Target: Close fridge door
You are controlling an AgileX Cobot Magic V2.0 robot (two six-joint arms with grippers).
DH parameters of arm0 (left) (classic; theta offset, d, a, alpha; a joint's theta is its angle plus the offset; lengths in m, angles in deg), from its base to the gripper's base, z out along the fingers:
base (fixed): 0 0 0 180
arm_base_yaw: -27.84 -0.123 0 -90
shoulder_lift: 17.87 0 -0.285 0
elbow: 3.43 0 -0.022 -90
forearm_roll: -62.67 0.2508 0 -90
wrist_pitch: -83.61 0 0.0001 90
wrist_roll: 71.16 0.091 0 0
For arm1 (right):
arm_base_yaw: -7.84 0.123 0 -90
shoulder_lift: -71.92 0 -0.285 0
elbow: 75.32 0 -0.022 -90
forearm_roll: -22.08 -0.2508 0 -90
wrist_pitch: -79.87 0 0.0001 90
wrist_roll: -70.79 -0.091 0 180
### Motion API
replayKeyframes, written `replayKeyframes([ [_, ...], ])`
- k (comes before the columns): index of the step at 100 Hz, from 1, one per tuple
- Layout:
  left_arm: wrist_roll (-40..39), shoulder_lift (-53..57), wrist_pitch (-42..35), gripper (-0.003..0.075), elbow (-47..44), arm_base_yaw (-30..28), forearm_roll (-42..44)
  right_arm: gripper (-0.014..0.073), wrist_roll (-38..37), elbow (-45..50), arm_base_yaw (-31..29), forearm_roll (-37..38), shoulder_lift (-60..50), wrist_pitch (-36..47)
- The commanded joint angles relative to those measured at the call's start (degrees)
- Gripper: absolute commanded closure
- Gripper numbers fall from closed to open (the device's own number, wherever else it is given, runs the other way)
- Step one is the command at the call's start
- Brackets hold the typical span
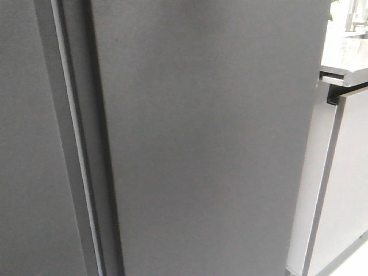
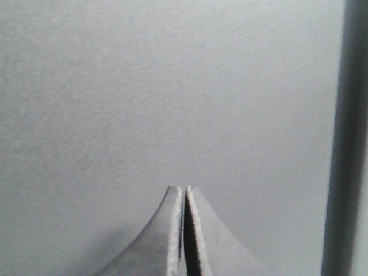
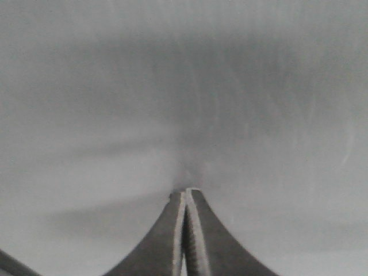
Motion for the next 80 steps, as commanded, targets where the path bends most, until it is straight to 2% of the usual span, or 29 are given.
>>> replayKeyframes([
  [1,-0.25,0.59,-4.16,0.0740,-2.01,-0.24,-0.28,0.0638,0.80,-2.69,0.05,-1.19,-2.26,5.25],
  [25,-0.25,0.59,-4.16,0.0740,-2.01,-0.24,-0.28,0.0637,0.80,-2.28,0.05,3.19,-3.66,4.11],
  [43,-0.25,0.59,-4.16,0.0740,-2.01,-0.24,-0.28,0.0637,0.80,0.34,-0.80,3.51,-9.50,3.45],
  [57,-0.25,0.59,-4.16,0.0740,-2.01,-0.24,-0.28,0.0637,-0.26,4.63,-2.30,4.22,-16.12,2.93],
  [80,-0.25,0.59,-4.16,0.0740,-2.01,-0.24,-0.28,0.0637,-1.10,15.34,-8.20,4.22,-29.27,1.36],
])
